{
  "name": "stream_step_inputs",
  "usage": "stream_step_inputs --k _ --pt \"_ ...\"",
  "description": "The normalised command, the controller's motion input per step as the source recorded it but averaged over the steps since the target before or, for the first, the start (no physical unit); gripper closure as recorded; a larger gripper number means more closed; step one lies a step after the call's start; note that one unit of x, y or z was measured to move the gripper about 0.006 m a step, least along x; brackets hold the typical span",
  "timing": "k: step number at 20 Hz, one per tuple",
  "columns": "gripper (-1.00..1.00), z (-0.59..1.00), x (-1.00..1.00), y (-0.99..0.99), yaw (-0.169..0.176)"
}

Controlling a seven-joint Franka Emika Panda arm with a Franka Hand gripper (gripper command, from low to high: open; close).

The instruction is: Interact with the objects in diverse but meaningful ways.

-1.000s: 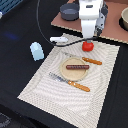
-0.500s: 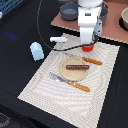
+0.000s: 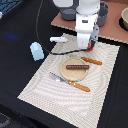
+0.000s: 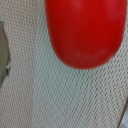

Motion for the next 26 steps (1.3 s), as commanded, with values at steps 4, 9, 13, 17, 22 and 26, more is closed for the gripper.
stream_step_inputs --k 4,9,13,17,22,26 --pt "-1.00 0.04 0.54 0.24 -0.007" --pt "-1.00 0.02 0.50 0.23 -0.002" --pt "-1.00 -0.03 0.22 0.09 0.000" --pt "-1.00 -0.05 0.18 0.06 0.002" --pt "-1.00 -0.09 0.10 0.02 0.000" --pt "1.00 -0.01 0.20 0.08 0.000"
